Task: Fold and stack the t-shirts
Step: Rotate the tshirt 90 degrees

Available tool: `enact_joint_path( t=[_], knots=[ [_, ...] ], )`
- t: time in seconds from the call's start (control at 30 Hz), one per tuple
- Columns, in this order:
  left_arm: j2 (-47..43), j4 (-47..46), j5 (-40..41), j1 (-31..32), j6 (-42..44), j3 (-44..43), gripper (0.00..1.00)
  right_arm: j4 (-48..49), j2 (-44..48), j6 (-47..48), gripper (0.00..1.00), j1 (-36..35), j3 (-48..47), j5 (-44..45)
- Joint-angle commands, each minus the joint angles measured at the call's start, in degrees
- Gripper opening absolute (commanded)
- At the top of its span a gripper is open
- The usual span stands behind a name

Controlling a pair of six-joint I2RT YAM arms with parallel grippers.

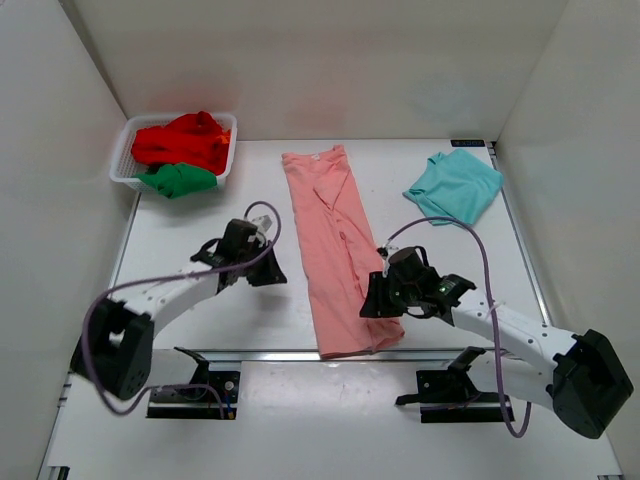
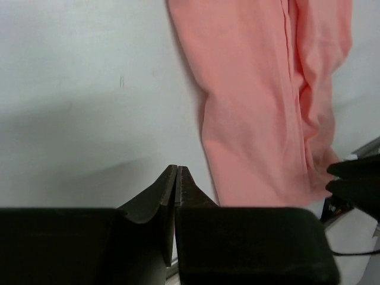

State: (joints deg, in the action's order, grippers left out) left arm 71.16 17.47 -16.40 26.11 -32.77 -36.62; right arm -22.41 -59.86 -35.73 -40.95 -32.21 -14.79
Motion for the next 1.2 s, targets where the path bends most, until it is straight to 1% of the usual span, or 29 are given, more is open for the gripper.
enact_joint_path(
  t=[0.0,0.07,0.13,0.2,0.27,0.3,0.33,0.43,0.6,0.63,0.77,0.83,0.87,0.93,1.0,1.07,1.1,1.17],
  knots=[
    [7.8,-5.3,2.3,1.7,1.2,-9.5,0.14,-2.4,-1.6,3.9,0.29,0.8,-3.7,5.8],
    [11.6,-7.7,2.5,1.8,-0.1,-14.7,0.14,-1.5,-3.2,5.2,0.27,2.2,-3.6,7.9],
    [17.8,-9.6,2.5,2.4,-0.7,-19.0,0.14,0.7,-4.3,6.4,0.24,4.6,-1.9,7.1],
    [22.9,-9.3,3.1,2.9,0.0,-23.7,0.14,2.5,-6.4,7.7,0.21,7.5,-1.5,6.3],
    [29.4,-8.8,3.9,3.7,0.5,-29.4,0.14,3.2,-9.6,8.7,0.14,7.5,-2.6,6.3],
    [31.2,-8.8,4.4,3.8,0.3,-30.1,0.14,3.6,-10.7,9.1,0.12,7.3,-2.8,6.8],
    [34.5,-8.4,4.6,3.9,0.3,-32.8,0.14,4.0,-12.8,9.0,0.11,6.7,-3.3,6.2],
    [41.7,-7.0,5.0,3.3,0.0,-37.6,0.14,5.7,-19.0,9.5,0.12,4.9,-4.8,5.3],
    [49.2,-4.0,5.3,1.9,-0.4,-45.3,0.12,8.2,-27.1,9.8,0.11,1.8,-8.1,4.4],
    [50.4,-3.0,6.0,1.4,-0.4,-46.0,0.13,8.6,-27.8,10.0,0.11,1.7,-9.2,4.4],
    [54.4,0.4,7.4,-0.2,0.5,-53.5,0.13,8.4,-31.1,12.0,0.14,3.1,-13.0,6.0],
    [55.6,1.6,6.8,-1.0,0.7,-57.2,0.12,6.6,-31.1,13.2,0.17,3.0,-15.2,7.0],
    [56.2,2.5,6.2,-1.4,0.7,-59.6,0.12,6.0,-30.2,13.4,0.20,2.8,-16.6,7.4],
    [56.7,5.0,7.5,-1.7,1.3,-63.1,0.12,3.4,-28.1,13.8,0.28,2.1,-17.6,9.4],
    [57.0,7.4,8.6,-1.8,1.9,-67.5,0.12,1.9,-24.5,13.5,0.30,1.2,-17.2,10.5],
    [56.2,7.7,8.0,-1.8,2.0,-67.8,0.12,1.2,-21.2,11.8,0.30,0.2,-15.3,11.8],
    [54.8,6.9,7.3,-2.4,1.8,-66.5,0.11,1.1,-19.0,10.5,0.30,-0.1,-13.5,11.6],
    [51.9,5.0,6.1,-2.4,1.1,-61.9,0.12,1.8,-14.3,9.2,0.23,-0.1,-10.5,11.8]
  ],
)
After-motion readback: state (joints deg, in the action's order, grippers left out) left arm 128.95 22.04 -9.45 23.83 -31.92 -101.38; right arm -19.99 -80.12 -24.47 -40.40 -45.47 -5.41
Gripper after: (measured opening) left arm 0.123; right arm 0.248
